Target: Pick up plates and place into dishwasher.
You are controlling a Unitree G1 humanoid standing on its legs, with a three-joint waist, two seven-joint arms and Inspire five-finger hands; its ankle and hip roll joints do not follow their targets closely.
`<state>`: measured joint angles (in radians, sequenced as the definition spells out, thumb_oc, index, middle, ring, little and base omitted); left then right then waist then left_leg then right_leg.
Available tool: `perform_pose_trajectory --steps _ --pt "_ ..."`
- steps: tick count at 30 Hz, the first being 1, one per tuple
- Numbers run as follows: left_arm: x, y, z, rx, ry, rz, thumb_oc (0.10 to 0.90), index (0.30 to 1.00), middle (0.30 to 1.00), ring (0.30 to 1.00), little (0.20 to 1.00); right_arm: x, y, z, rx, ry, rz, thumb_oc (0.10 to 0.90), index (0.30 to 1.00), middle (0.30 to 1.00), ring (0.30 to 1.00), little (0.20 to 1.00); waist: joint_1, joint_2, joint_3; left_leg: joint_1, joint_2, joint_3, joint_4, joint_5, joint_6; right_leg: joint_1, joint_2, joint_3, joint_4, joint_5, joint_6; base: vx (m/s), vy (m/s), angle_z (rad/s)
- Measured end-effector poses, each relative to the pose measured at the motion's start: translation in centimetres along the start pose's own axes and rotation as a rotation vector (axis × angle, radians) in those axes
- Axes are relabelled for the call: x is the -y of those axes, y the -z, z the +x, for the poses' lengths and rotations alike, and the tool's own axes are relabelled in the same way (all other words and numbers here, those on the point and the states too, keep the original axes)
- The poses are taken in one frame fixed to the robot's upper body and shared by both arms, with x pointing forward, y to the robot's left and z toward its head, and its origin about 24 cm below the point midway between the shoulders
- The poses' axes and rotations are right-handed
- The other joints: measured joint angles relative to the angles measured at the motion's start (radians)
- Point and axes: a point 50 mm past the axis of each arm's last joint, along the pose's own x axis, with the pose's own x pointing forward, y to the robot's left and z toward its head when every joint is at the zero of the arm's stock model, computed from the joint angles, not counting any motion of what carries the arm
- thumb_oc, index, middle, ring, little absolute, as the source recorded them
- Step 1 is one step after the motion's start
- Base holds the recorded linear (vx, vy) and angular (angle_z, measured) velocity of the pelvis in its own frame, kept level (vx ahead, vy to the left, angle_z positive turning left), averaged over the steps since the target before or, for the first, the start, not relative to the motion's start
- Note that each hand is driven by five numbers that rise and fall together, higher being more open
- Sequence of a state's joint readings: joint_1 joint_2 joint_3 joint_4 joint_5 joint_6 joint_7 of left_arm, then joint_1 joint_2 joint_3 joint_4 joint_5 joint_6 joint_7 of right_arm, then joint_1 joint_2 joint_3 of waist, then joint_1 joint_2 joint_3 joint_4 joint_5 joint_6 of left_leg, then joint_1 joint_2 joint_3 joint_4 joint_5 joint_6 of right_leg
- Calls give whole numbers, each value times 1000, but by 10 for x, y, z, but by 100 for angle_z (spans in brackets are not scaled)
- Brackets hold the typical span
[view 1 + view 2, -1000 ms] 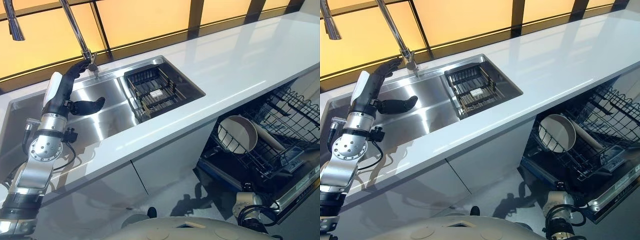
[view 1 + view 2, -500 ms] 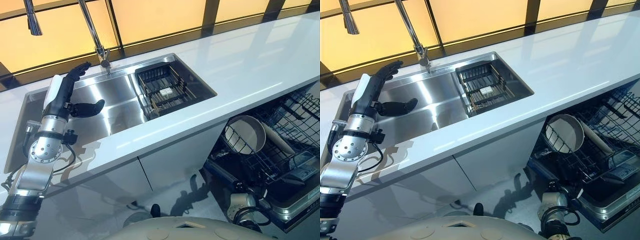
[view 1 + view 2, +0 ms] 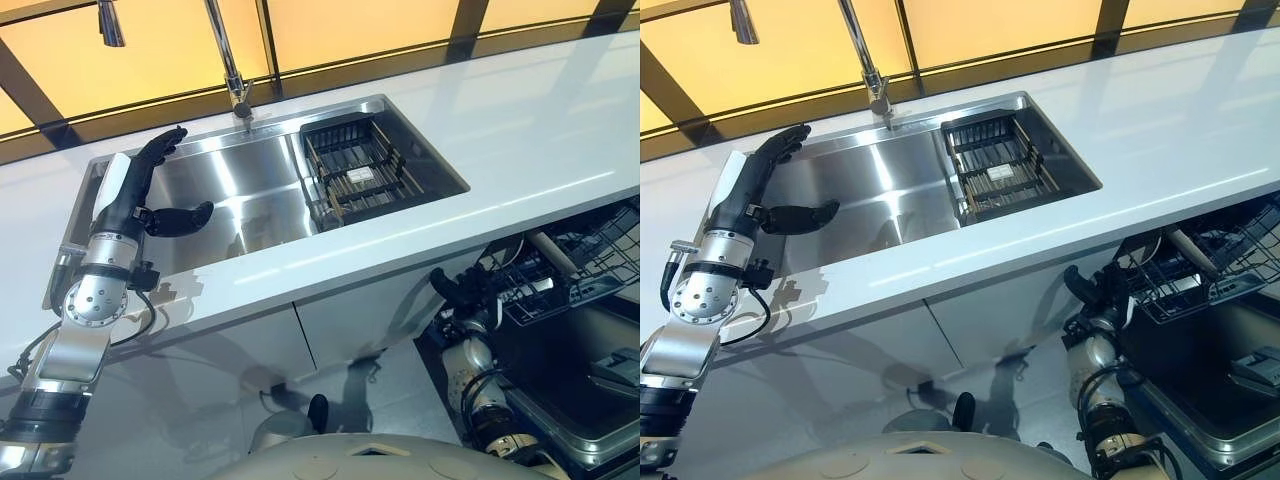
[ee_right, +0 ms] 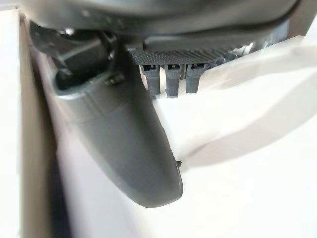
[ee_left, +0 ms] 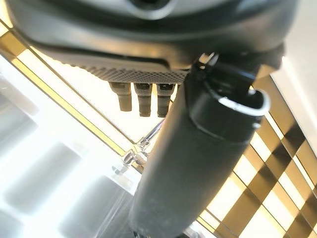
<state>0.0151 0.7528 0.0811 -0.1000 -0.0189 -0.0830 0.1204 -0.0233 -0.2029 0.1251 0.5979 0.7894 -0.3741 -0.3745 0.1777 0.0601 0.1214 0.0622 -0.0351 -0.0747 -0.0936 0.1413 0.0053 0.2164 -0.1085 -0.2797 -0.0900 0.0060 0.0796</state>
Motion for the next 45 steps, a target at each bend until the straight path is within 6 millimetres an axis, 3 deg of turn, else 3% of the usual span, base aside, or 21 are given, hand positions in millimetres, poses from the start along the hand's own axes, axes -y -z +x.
perform_pose_trajectory --steps 10,16,20,23,26,29,33,40,45 --pt "3 1 -2 -6 23 -1 800 900 900 900 900 7 0 1 -20 -76 -28 800 900 900 900 900 -2 -4 3 0 0 3 0 6 -1 0 -1 -3 0 0 0 0 -8 1" --pt "5 4 -5 -21 31 -6 800 900 900 900 900 7 13 -5 -92 -174 -252 800 900 900 900 900 -40 -12 5 7 3 26 0 1 -1 -2 0 20 0 0 0 -48 -22 -7" --pt "6 7 -8 -34 28 -16 800 900 900 900 900 24 31 -19 -161 -168 -399 800 900 900 900 900 -49 -20 8 13 5 48 0 -4 2 -4 -2 36 0 0 1 -102 -55 -14" --pt "0 13 -15 -65 3 -5 800 900 900 900 900 46 35 -26 -166 -65 -474 800 900 900 900 900 -80 -31 12 13 8 69 0 -8 3 -16 -2 59 0 0 2 -88 -47 -21" --pt "-3 15 -17 -77 -21 0 800 900 900 900 900 71 26 -27 -126 133 -434 800 900 900 900 900 -107 -42 15 17 14 91 0 -12 1 -20 1 81 0 2 4 -93 -48 -23" --pt "-2 18 -20 -90 -21 2 800 900 900 900 900 102 2 -26 4 375 -296 800 900 900 900 900 -142 -43 16 32 18 116 0 -21 -1 -20 2 111 0 5 4 -84 -63 -29" --pt "-2 18 -20 -90 -21 1 800 900 900 900 900 127 -16 -27 98 536 -133 800 900 900 900 900 -176 -44 14 41 21 125 0 -26 -2 -18 5 131 0 6 2 -49 -77 -15" --pt "-3 19 -20 -96 -20 4 800 900 900 900 900 143 -6 -31 60 637 -60 800 900 900 900 900 -185 -35 5 46 29 127 0 -28 -6 -16 16 134 0 9 -3 -38 -94 -1" --pt "-4 20 -19 -115 -23 -6 800 900 900 900 900 163 -1 -26 -9 691 56 800 900 900 900 900 -181 -10 -16 28 34 123 0 -23 -10 -38 17 133 2 6 1 -115 -73 1"
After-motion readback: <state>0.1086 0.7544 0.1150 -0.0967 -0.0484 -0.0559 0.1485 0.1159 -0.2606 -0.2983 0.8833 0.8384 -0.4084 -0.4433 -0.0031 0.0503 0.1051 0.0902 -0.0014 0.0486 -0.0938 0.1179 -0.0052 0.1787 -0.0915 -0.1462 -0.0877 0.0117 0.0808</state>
